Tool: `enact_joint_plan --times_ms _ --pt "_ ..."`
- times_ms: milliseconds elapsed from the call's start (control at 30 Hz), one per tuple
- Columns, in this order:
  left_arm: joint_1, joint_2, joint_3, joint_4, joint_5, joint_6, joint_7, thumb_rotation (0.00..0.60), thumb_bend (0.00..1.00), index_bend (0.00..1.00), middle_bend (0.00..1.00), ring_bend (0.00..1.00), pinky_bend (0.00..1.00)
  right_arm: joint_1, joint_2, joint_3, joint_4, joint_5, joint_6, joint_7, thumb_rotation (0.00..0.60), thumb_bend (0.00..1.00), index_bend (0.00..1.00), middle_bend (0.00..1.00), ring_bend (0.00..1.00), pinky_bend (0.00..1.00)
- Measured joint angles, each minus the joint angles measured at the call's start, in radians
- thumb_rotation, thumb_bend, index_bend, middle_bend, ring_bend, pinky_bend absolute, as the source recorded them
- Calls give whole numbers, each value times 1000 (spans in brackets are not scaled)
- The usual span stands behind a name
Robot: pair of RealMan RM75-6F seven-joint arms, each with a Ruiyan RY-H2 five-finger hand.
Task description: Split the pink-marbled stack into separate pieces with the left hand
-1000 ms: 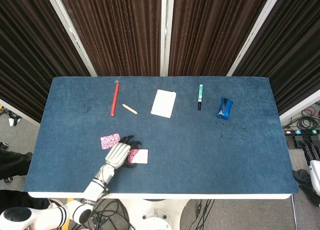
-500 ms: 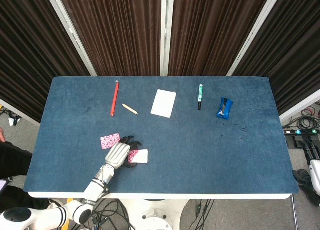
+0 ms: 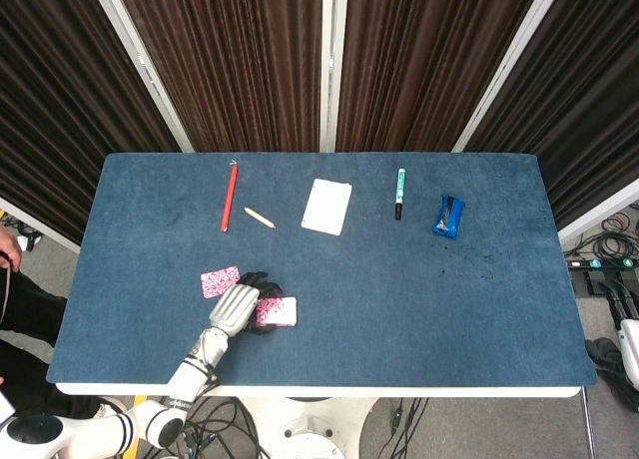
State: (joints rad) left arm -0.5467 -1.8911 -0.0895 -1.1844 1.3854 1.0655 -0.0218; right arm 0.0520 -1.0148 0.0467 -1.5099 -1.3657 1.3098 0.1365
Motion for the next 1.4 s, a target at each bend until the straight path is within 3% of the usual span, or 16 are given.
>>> enact_joint_plan --times_ms 267,567,1133,1267,1400 --pt "2 -2 0 10 5 3 -18 600 234 418 461 148 158 1 1 1 -3 2 -2 -3 600 222 20 0 0 0" --pt "-20 -13 -41 44 7 13 -36 600 235 418 468 147 157 0 4 3 -2 6 -3 0 600 221 20 0 0 0" --pt "-110 -133 -140 363 -29 -9 -179 600 238 412 497 153 157 -2 9 3 -4 12 -5 -3 600 221 20 0 0 0" --pt "-117 -150 -139 398 -31 -14 -204 600 231 401 453 153 157 -3 9 4 -2 13 -3 0 600 222 19 0 0 0" --pt "-121 -152 -127 408 -28 -31 -227 600 173 301 285 116 157 -3 7 3 2 13 -6 2 600 222 20 0 0 0"
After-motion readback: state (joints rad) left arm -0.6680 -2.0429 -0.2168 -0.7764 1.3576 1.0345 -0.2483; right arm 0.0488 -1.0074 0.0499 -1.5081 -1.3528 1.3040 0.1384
